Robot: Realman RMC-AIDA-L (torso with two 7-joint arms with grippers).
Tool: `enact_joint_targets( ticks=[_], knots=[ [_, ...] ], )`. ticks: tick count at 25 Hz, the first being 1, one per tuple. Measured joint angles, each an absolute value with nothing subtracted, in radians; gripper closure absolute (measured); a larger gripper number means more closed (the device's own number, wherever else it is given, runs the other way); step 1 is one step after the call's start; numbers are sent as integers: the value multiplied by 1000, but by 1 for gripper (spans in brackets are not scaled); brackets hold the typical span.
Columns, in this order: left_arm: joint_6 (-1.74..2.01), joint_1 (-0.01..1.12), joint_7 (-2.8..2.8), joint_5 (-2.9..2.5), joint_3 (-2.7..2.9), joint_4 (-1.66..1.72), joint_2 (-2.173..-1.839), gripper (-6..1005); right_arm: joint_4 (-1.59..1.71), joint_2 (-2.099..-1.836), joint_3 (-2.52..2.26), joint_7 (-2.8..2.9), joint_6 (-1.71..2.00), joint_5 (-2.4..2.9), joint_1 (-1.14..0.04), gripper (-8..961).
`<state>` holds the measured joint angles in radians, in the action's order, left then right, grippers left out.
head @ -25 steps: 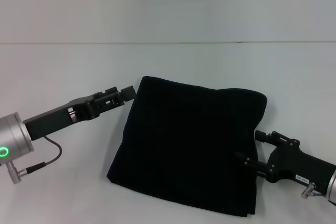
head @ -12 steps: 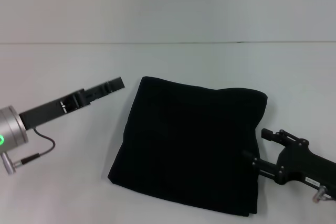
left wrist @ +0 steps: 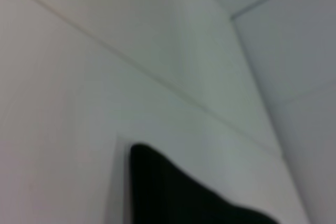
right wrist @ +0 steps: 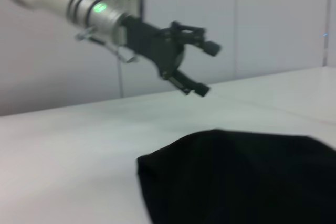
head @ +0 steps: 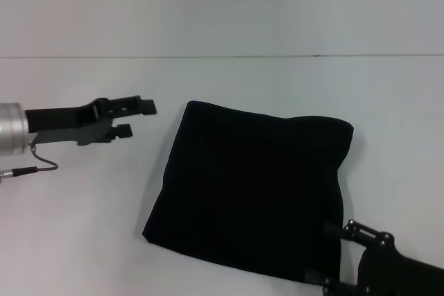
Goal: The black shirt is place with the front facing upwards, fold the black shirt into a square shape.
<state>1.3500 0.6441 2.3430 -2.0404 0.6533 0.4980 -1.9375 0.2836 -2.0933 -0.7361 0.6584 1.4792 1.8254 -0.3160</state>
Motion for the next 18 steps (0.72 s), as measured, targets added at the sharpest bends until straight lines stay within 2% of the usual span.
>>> enact_joint_targets(
  ticks=[6,18],
  knots=[
    [1340,719,2402,-2147,712,492,-1940,35,267,-2094,-733,654,1474,1842,-315,127],
    [1210,745,2406,-2151,770,462,-1997,37,267,-2096,-729,656,1466,1843,-329,126]
  ],
)
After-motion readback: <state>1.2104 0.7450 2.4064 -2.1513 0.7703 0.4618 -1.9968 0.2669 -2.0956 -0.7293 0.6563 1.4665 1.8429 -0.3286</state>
